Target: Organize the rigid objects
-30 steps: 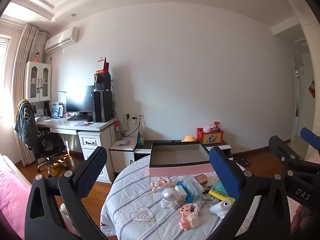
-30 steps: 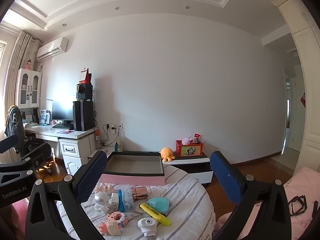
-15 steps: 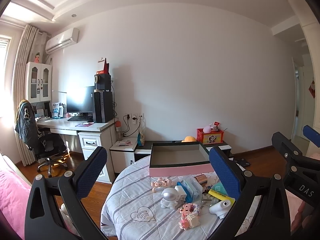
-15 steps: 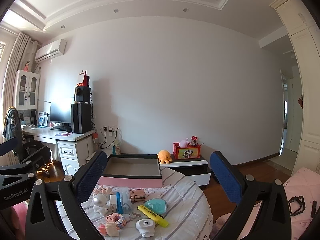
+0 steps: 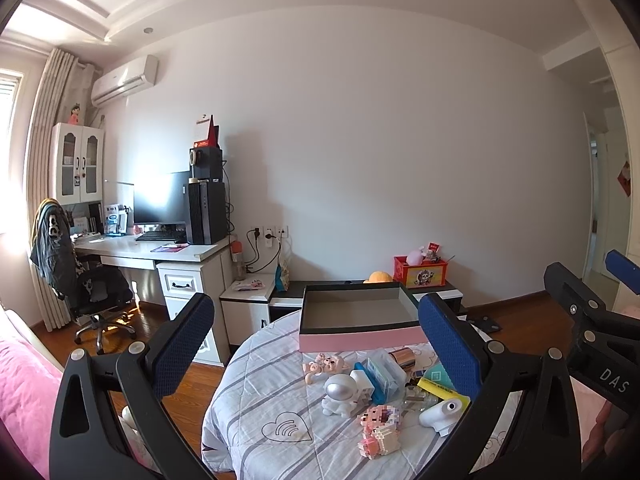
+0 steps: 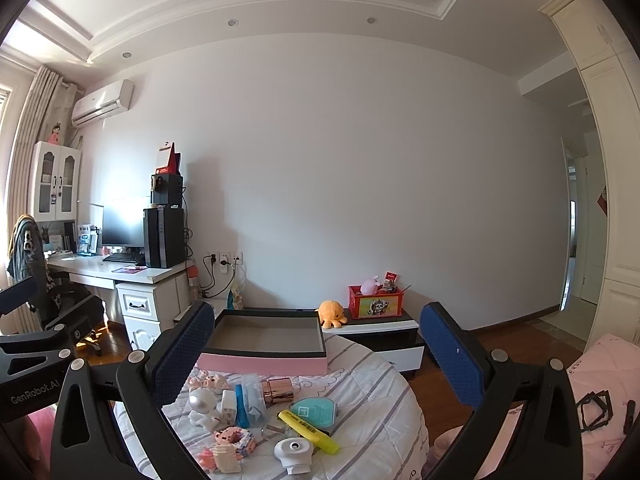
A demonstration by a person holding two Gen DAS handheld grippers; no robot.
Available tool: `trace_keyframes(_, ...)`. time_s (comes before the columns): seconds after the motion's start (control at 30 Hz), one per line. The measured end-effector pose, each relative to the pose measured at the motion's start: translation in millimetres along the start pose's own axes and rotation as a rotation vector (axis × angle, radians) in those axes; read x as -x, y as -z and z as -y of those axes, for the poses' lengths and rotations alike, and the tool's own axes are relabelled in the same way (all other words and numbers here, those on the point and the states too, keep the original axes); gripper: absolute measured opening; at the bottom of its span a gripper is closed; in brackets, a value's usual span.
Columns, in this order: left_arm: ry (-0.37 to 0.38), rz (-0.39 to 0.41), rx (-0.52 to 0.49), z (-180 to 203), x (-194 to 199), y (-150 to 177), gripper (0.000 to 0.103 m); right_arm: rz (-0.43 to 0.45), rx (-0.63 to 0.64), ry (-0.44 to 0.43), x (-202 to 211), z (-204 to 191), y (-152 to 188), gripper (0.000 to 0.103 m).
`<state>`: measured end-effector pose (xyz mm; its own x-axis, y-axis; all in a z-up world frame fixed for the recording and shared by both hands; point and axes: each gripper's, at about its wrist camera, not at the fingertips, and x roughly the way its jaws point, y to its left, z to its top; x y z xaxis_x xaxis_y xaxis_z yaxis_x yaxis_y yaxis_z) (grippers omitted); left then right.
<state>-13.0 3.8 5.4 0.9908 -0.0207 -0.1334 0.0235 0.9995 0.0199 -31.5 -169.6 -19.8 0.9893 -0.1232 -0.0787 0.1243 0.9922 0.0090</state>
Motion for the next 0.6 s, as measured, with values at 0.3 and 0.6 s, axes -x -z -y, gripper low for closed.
trace_keyframes(0.3,-0.002,-0.001,0.002,-2.2,2.0,3.2,0.103,-0.006,0.002,-0.001,0.1,-1.8,-0.2,0.103)
trace_keyframes(0.6,-0.003,-0.005,0.001,-4.0,1.9,2.7,0.103,-0.011,-0.001,-0.002,-0.3,-2.4,-0.4,0.103)
